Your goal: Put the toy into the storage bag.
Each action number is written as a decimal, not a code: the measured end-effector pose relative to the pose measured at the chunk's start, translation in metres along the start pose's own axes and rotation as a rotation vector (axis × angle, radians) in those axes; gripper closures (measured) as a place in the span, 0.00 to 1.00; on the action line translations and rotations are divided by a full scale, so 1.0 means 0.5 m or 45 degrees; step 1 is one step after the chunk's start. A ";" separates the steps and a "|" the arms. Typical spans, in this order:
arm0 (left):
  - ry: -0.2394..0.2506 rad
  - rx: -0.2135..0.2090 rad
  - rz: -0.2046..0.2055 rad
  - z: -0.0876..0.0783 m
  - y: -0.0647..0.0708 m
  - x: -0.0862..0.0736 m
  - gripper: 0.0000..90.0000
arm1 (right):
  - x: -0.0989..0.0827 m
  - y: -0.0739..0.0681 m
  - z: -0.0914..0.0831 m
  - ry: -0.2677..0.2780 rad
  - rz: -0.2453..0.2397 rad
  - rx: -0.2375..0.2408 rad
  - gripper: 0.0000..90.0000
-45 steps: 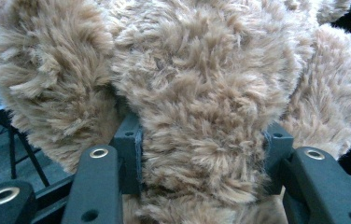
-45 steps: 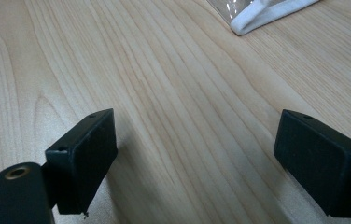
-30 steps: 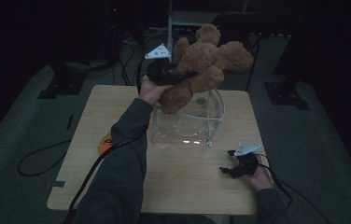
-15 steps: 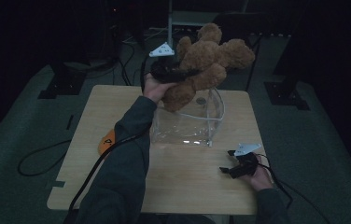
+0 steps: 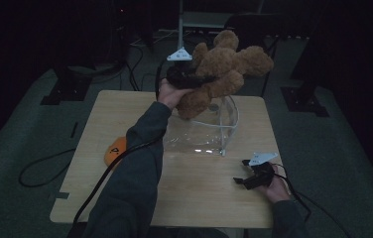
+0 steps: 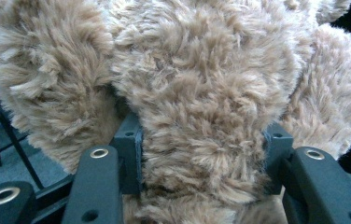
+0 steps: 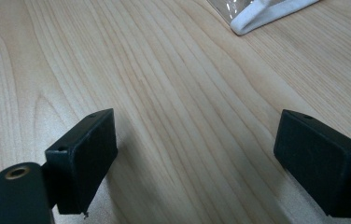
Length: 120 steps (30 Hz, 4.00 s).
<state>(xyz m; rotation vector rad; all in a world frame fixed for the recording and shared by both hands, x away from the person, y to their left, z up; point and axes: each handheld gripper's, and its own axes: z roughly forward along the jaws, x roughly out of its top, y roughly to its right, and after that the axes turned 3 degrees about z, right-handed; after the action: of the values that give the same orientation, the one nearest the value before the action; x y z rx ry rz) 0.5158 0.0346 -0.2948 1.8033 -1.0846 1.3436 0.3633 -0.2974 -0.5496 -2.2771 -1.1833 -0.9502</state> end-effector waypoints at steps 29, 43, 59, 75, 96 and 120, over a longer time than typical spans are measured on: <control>-0.113 -0.005 -0.005 0.050 0.011 -0.042 0.54 | 0.000 0.000 0.000 0.000 -0.001 0.000 0.14; -0.180 -0.045 0.015 0.059 0.016 -0.047 0.53 | 0.000 0.000 0.000 0.000 -0.001 -0.001 0.14; -0.264 -0.088 0.023 0.074 0.023 -0.054 0.50 | 0.000 0.000 0.000 0.000 0.000 0.000 0.14; -0.319 -0.138 -0.004 0.085 0.024 -0.058 0.43 | 0.000 0.000 0.000 0.000 -0.001 -0.001 0.14; -0.392 -0.169 0.035 0.095 0.033 -0.065 0.42 | 0.000 0.000 0.000 0.000 -0.002 -0.001 0.14; -0.426 -0.136 0.100 0.107 0.048 -0.067 0.36 | 0.000 0.000 0.000 0.000 -0.002 -0.002 0.14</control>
<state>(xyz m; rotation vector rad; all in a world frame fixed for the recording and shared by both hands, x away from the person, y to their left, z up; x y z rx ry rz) 0.5131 -0.0140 -0.3416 1.9670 -1.3872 1.0260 0.3633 -0.2974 -0.5496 -2.2777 -1.1849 -0.9517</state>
